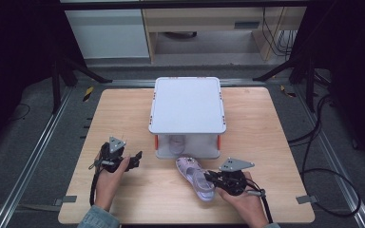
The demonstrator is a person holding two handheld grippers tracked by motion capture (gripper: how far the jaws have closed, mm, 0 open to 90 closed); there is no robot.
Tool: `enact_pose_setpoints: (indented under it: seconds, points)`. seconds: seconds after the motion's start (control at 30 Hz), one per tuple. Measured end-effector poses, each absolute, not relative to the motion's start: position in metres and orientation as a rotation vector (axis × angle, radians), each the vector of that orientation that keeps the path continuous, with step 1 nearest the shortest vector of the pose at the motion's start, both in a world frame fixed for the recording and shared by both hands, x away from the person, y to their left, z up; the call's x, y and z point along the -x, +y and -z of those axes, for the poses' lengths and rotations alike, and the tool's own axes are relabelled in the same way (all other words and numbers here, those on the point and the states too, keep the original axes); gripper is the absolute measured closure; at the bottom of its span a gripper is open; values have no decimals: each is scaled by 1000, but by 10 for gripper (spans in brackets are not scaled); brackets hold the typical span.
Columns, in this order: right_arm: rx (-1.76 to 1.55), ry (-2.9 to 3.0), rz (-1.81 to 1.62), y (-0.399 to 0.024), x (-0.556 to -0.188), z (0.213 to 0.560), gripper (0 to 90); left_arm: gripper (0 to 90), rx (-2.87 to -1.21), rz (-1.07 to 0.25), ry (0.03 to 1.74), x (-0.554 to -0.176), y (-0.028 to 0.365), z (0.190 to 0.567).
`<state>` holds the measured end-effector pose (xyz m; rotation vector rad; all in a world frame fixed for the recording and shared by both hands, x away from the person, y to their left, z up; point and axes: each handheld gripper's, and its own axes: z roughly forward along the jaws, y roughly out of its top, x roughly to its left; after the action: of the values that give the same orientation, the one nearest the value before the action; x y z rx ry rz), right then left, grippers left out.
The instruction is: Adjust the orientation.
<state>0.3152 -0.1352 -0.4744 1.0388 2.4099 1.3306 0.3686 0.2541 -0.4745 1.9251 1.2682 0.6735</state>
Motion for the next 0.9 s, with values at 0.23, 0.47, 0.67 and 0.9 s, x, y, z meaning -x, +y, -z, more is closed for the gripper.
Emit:
enact_pose_setpoints:
  seconds: [0.23, 0.47, 0.67, 0.9]
  points:
    - [-1074, 2369, -1344, -137, -318, 473, 823, 132, -1911, -673, 1247, -368, 253, 473]
    - [-1098, 2339, -1361, -139, -320, 471, 823, 145, -1897, -669, 1231, -367, 253, 471]
    - [-1112, 2311, -1362, -142, -321, 468, 823, 157, -1882, -663, 1201, -366, 250, 465]
    - [-1148, 2265, -1368, -147, -323, 466, 824, 157, -1889, -638, 1159, -369, 248, 457]
